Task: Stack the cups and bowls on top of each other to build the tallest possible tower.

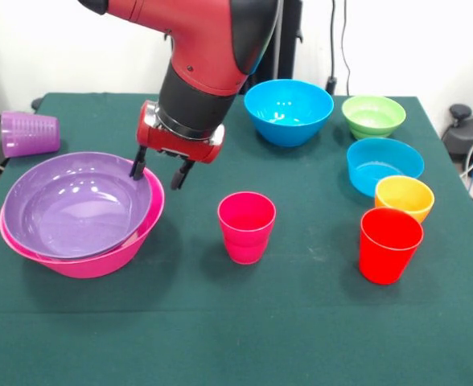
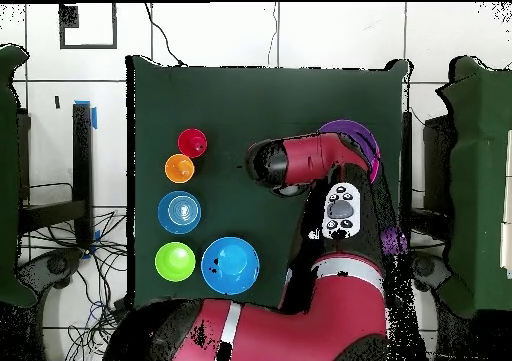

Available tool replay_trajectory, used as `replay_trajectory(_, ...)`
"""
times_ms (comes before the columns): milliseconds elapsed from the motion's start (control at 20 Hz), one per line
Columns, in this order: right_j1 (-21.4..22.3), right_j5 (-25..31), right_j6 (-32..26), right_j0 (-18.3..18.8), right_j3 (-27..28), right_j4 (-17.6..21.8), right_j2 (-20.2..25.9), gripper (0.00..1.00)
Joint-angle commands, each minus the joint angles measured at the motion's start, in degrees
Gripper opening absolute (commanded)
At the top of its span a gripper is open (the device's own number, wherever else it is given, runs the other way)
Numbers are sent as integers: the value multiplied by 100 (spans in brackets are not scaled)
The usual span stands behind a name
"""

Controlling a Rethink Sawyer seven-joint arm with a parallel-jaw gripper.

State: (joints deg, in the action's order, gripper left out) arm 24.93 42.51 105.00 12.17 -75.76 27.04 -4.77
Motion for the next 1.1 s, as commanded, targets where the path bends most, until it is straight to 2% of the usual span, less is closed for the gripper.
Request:
replay_trajectory(50, -4, 405, -1106, 43, -169, 304, 608, 100)
replay_trajectory(1100, 2, 272, -901, 140, -290, 197, 733, 100)
